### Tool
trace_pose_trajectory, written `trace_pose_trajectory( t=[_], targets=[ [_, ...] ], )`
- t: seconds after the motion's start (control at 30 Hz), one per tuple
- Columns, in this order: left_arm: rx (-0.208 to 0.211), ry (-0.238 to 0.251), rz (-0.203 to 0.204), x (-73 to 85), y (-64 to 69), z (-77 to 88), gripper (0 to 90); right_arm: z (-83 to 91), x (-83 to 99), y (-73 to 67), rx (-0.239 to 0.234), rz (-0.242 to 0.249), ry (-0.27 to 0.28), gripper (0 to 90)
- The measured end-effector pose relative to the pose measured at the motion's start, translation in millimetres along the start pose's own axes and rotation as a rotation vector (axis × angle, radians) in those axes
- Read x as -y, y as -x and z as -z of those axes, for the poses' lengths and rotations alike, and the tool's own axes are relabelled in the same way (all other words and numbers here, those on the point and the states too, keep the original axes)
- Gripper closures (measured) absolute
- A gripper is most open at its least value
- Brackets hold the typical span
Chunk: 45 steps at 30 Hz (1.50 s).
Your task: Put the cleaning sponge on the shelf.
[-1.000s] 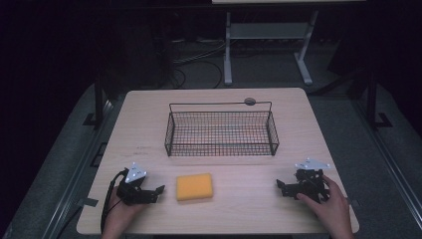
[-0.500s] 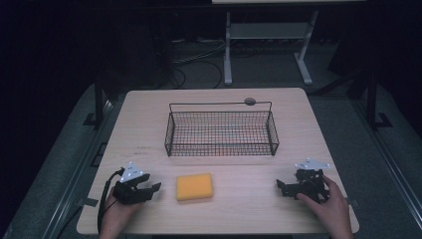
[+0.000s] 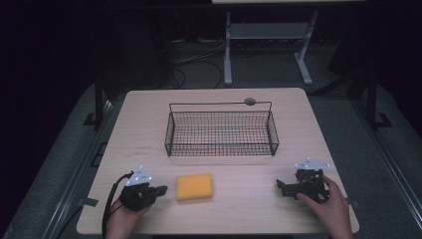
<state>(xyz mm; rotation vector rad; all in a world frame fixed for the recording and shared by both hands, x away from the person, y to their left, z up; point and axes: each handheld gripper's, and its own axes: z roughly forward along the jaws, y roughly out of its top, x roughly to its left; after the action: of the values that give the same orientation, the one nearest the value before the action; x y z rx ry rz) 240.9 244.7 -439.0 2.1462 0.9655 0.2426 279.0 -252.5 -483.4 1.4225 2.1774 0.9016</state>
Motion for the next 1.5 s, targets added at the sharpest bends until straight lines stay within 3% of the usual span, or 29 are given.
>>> trace_pose_trajectory(
  t=[0.33, 0.63, 0.7, 0.9, 1.5],
  targets=[
    [0.069, 0.012, -0.004, 0.7, 20.3, -2.7, 89.5, 0.0, 0.0, 0.0, 0.000, 0.000, 0.000, 0.0],
    [0.113, -0.036, -0.033, 1.4, 34.9, -17.8, 89.5, 0.0, 0.0, 0.0, 0.000, -0.001, 0.000, 0.0],
    [0.111, -0.057, -0.051, 1.2, 36.1, -20.9, 89.5, 0.0, 0.0, -0.1, 0.000, -0.001, 0.001, 0.0],
    [0.102, -0.079, -0.044, 2.1, 33.3, -23.5, 89.5, 0.0, 0.0, -0.1, 0.000, -0.002, 0.000, 0.0],
    [0.052, -0.081, -0.027, -1.9, 20.8, -27.1, 89.5, 0.0, 0.0, -0.1, 0.000, -0.002, 0.001, 0.0]
  ],
)
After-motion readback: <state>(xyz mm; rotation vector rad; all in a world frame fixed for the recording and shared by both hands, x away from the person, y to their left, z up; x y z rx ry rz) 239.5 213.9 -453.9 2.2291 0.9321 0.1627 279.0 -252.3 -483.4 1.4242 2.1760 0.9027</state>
